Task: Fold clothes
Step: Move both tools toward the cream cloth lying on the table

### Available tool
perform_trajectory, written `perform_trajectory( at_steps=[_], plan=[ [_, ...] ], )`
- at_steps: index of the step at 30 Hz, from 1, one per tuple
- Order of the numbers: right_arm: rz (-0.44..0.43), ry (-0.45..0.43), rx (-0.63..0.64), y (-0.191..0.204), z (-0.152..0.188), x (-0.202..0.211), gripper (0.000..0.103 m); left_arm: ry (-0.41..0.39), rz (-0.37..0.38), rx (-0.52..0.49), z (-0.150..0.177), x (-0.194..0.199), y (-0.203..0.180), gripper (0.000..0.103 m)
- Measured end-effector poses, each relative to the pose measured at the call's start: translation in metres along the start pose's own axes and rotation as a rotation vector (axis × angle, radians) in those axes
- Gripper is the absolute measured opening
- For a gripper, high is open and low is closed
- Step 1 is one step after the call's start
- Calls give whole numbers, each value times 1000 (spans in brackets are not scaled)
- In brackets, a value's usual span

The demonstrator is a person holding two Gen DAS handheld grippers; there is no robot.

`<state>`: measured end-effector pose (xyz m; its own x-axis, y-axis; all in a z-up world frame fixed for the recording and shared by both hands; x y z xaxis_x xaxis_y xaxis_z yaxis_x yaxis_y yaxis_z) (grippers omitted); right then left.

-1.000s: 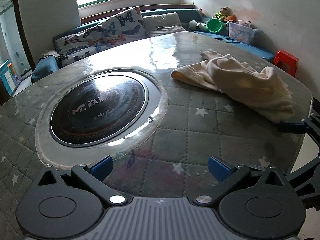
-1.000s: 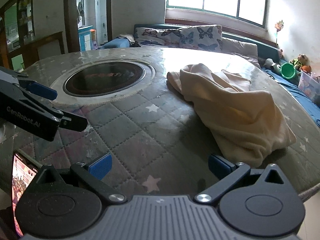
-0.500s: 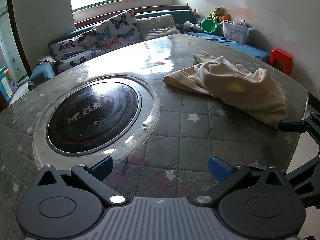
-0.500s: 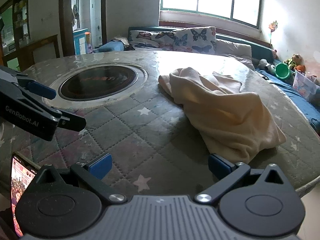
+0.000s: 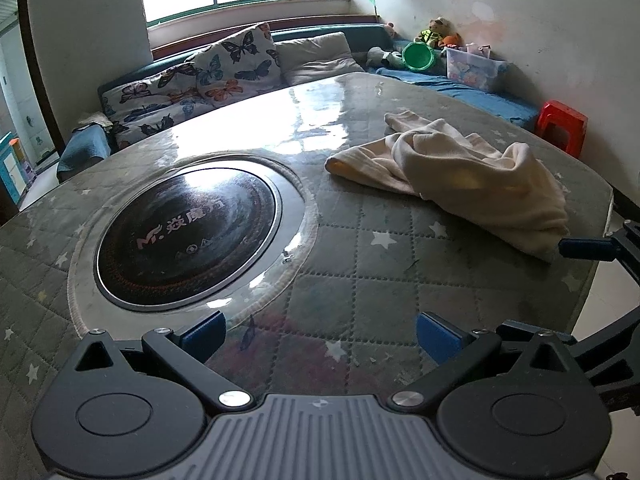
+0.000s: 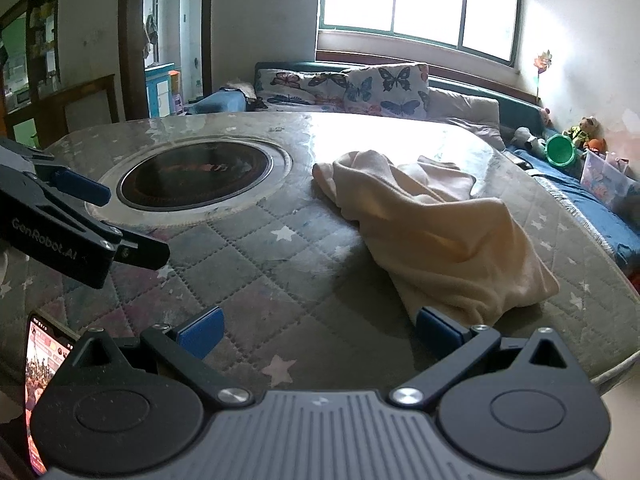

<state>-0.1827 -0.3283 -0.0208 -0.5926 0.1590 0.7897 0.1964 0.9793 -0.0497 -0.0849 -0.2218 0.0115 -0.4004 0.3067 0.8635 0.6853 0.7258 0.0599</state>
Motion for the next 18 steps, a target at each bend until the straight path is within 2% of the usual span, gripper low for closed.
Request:
perform_trajectory(
  at_steps=[18],
  plan=[
    [8,-11,-1,-7,-17,0,103,19,21,-11,-20,-10,-1,103]
  ],
)
Point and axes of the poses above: each gripper's, at about its wrist camera, not at the fingertips, and x roughly against the way its jaws point, y to its left, z to its underside, the point moved 5 cm from there along -x, roughly the way its jaws point, and after that the axes turned 14 degrees about y, right-handed, at the moved point
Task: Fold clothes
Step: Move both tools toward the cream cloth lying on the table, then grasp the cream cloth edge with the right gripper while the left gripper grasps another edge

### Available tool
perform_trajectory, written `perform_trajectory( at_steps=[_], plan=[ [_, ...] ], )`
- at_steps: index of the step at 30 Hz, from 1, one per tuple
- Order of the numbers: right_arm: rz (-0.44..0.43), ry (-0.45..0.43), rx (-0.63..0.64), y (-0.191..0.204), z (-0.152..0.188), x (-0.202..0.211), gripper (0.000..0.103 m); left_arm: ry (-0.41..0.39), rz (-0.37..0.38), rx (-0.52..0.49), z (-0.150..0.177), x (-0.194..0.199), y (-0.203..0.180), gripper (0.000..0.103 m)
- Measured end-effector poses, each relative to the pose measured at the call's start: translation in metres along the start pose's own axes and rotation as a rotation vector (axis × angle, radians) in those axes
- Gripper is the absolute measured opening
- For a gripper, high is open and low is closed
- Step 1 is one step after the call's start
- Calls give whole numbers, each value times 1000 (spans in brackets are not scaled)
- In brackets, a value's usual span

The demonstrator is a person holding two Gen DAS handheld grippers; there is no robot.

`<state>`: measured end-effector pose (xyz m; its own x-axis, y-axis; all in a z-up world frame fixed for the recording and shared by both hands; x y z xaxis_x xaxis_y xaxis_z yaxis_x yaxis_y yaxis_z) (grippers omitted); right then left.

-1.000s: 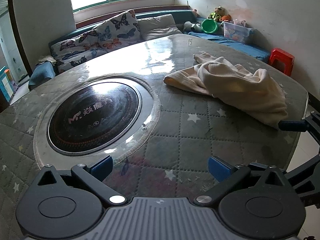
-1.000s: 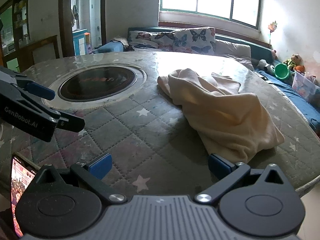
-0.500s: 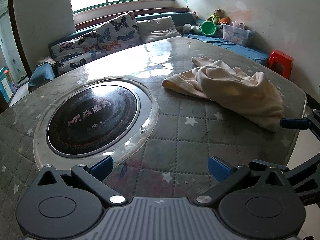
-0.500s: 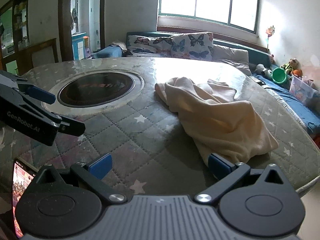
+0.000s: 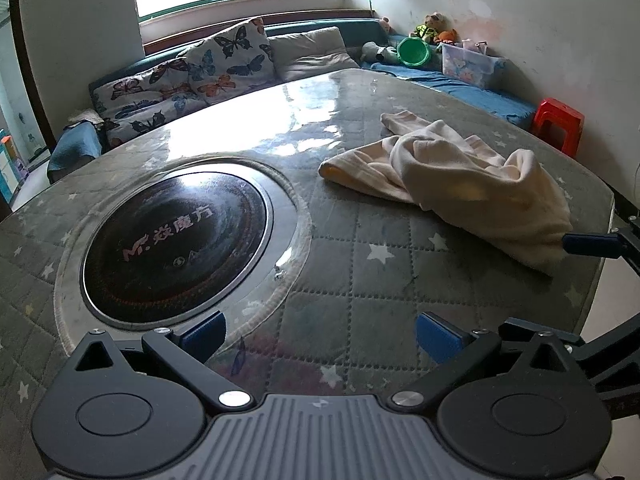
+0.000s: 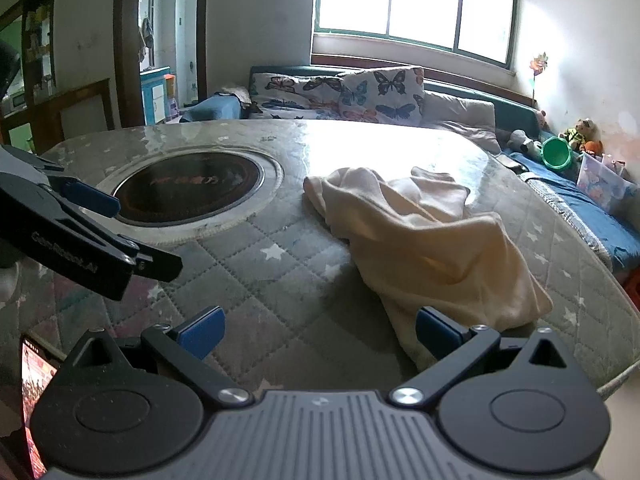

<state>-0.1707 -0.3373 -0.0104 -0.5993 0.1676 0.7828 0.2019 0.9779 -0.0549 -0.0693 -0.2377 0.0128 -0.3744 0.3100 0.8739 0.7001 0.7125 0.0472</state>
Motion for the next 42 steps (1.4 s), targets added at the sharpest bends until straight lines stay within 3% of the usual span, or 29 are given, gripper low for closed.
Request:
perform_trajectory(
  at_steps=[14,35,42],
  plan=[
    [16,0,-26,-27,-18,-5,102,28,-3,-6,-24,-13,-3,103],
    [-12,-35,-27,-51,-70,-23,90,39,20,10,-59,-30,4,103],
    [-36,7,-38,-58,-84,-47,81,41,19,17,-65,-35,7,103]
  ],
)
Point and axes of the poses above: each gripper's, at about its wrist camera, not at the fingertips, and x roughly against the way its jaws point, y to its left, z to its underside, the point moved 5 cm from there along -x, roughly the way its jaws point, and after that the axes turned 14 degrees about y, right-handed, at the moved point
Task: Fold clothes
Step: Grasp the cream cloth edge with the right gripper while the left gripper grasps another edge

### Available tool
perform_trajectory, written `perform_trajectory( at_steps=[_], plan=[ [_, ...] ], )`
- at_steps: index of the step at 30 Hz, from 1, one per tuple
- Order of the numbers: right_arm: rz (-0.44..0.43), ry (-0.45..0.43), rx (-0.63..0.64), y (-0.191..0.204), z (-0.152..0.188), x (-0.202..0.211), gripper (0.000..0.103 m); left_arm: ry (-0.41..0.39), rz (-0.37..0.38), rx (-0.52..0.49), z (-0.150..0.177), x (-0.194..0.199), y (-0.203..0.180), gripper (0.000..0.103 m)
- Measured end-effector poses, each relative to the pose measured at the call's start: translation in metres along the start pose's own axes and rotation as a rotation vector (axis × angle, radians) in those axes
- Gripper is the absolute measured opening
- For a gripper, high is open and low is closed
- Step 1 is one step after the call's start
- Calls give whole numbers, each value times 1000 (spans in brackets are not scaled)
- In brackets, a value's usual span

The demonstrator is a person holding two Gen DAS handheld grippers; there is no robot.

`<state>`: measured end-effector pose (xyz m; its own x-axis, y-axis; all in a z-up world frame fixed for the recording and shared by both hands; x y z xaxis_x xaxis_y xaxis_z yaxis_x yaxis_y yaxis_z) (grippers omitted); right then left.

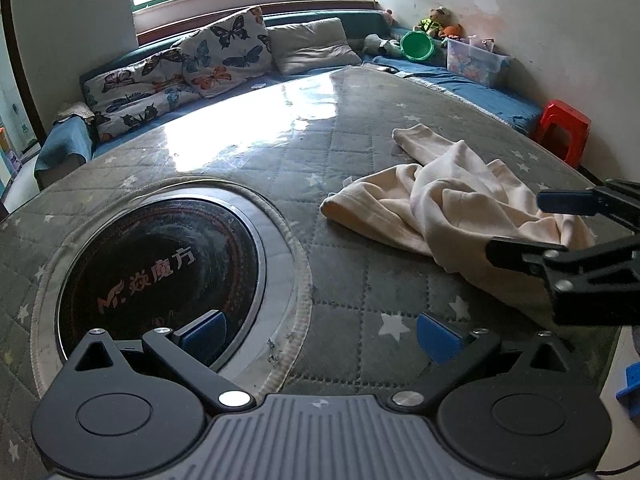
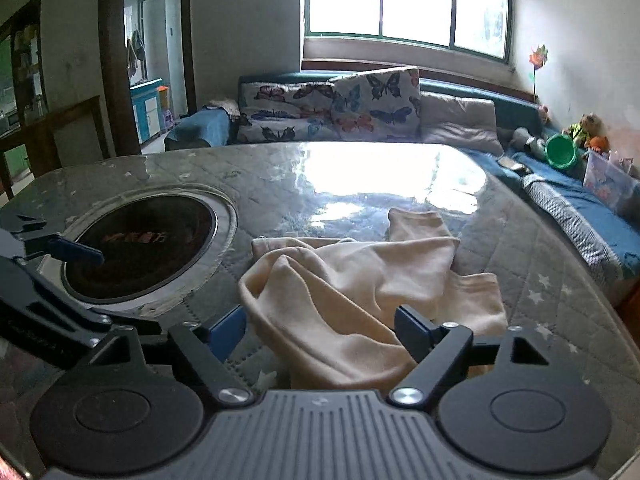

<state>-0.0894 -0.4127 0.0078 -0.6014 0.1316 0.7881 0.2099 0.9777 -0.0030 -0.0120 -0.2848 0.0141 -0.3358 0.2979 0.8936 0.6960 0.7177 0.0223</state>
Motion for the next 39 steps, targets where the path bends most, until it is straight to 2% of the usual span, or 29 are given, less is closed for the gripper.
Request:
perform_trajectory(
  at_steps=[3,7,16,21,23,25,33,39],
  plan=[
    [-9,15,-4,-2,-3,-9,79,0,-1,4,-2,-2,2,103],
    [-44,37,-19,-6,-3,-18,66,-6,-2,13,-5,-3,4,103],
    [-70,36,-10,-2,2,-19,47,-20,6,17,-9,-2,3,103],
    [-97,26,-15,-1,7,-13,26,-37,14,7,-11,1,-1,103],
    [-96,19,0,2,10,-10,24,-45,19,6,-13,4,-3,103],
    [-102,19,14,7,15,-8,17,-54,25,2,-14,6,-4,103],
    [-146,31,170,41,46,6,16,-68,78,-23,-20,11,-15,103],
    [-210,64,261,62,68,16,16,-73,142,-101,-23,11,-35,103]
  ],
)
Point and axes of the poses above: each gripper's, at about its wrist camera, not at the fingertips, and x roughly against the way its jaws point, y to its left, z to its underside, the point moved 5 cm from there along -x, roughly the way its jaws point, and after that the axes turned 14 degrees about y, right-handed, at the moved point
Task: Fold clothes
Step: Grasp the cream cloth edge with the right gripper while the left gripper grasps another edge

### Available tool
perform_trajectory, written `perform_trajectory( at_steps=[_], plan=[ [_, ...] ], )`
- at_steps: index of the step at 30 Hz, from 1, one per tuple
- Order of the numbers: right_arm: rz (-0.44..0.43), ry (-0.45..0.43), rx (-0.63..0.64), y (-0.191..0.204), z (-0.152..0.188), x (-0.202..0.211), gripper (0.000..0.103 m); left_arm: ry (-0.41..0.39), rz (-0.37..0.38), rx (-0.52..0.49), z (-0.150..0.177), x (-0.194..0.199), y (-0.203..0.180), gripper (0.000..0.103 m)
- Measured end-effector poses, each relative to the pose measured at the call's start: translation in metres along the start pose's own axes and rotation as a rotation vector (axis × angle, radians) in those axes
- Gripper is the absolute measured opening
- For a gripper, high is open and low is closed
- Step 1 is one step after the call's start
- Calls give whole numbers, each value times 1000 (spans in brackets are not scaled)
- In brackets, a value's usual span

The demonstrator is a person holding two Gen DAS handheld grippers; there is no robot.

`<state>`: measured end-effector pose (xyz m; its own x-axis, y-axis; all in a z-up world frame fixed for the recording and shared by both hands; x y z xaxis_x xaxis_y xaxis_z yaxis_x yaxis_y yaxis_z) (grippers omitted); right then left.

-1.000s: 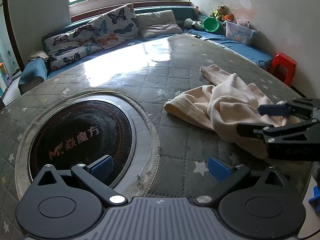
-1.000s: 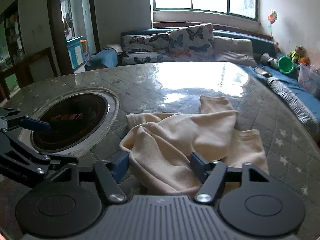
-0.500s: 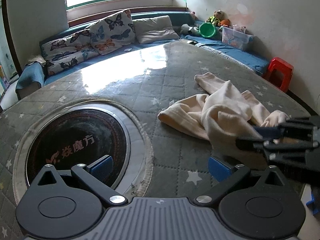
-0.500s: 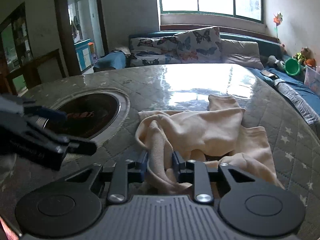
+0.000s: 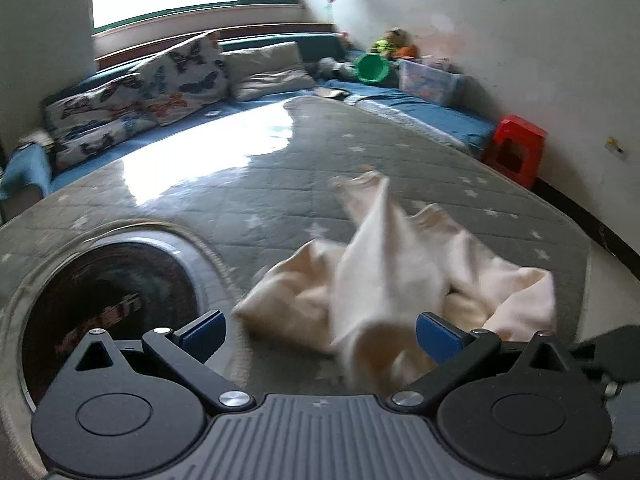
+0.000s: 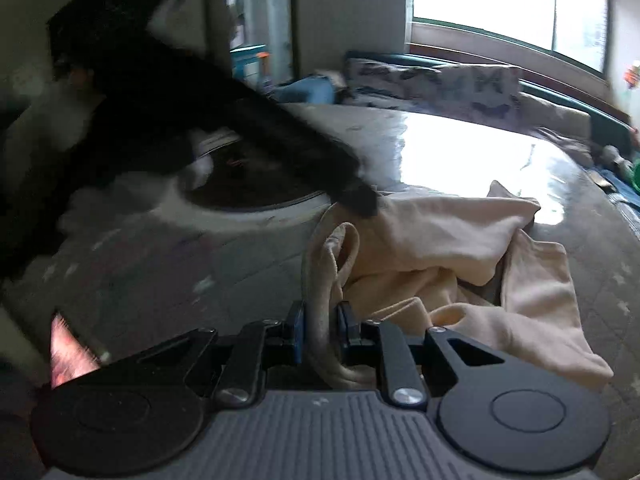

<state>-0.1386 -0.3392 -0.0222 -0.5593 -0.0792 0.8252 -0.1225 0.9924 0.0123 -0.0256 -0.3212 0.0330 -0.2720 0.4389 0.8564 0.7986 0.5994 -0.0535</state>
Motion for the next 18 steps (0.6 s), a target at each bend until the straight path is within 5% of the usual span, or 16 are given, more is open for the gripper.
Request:
perform_trajectory(
  at_steps=[4,7,9,12,18],
  plan=[
    [-14,-1,28,8,3,6,16,42,42,-31,-2,-13,-8,100],
    [-19,-8,14,5,4,12,22,83,88,-37,-1,-24,-9,78],
    [-16,-17,-6,-1,4,17,23,100,118,-35,2,-29,-7,52],
    [3,-38,-38,-9,4,28,27,100,165,-30,5,-27,-4,31],
    [84,-79,-124,-40,9,53,48,70,189,-27,6,-17,3,18]
  ],
)
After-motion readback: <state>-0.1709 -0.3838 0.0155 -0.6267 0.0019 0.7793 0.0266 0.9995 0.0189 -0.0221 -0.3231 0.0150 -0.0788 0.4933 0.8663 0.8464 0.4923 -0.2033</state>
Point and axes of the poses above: each gripper's, at about its wrist camera, not at the fingertips, and x roughly against the way its jaws point, y to its left, z to its underside, the point moved 5 cm from there along -x, roughly the way its jaws point, and after that the axes turned 14 degrees about y, right-handed, at the moved point
